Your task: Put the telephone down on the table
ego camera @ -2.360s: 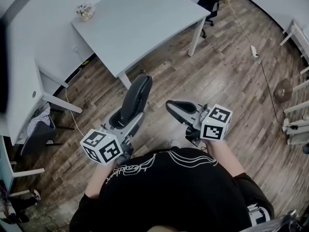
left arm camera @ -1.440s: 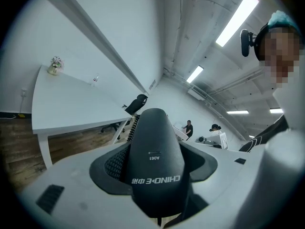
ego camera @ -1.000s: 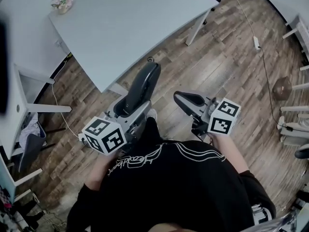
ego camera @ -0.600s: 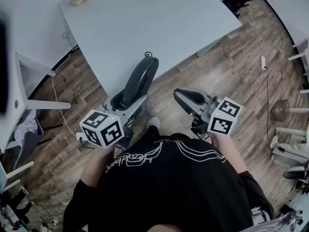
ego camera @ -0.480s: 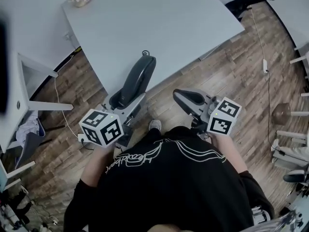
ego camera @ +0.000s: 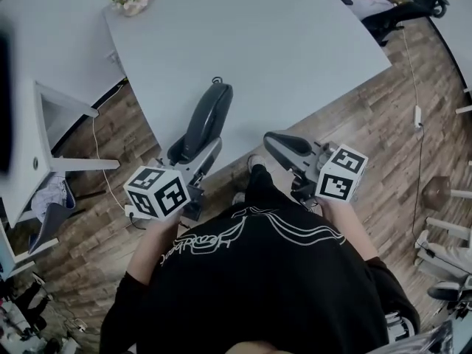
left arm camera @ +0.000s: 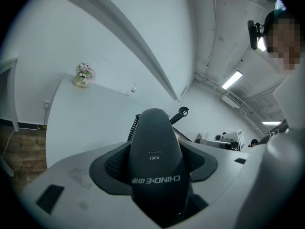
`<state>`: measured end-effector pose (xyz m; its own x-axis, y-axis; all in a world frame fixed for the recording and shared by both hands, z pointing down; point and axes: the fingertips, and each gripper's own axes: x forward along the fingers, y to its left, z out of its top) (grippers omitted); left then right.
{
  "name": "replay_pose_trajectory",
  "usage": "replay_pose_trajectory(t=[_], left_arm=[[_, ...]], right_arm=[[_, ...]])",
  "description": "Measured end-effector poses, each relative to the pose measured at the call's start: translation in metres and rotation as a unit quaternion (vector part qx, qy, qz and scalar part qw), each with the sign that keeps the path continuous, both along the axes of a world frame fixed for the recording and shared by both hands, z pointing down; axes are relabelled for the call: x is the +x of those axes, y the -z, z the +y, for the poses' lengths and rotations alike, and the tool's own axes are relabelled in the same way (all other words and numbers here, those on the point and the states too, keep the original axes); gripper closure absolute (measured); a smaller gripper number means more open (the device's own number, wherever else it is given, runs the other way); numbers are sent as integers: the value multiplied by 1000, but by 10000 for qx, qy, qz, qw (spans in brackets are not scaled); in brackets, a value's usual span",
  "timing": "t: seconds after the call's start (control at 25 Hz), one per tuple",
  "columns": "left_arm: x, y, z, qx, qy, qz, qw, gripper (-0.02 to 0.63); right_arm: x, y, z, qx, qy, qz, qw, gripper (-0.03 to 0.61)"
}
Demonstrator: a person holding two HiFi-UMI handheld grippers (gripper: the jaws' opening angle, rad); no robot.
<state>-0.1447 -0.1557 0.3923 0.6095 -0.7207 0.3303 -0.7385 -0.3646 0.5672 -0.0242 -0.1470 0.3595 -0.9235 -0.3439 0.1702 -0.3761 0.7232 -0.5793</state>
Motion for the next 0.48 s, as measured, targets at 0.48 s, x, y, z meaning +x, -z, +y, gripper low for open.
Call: replay_pose_trajectory(t=[0.48], left_arm=[[11,-42,-114,-630,342,-215,9972,330]], right_arm=[[24,-26,-118,-331,47,-111,9994,538]])
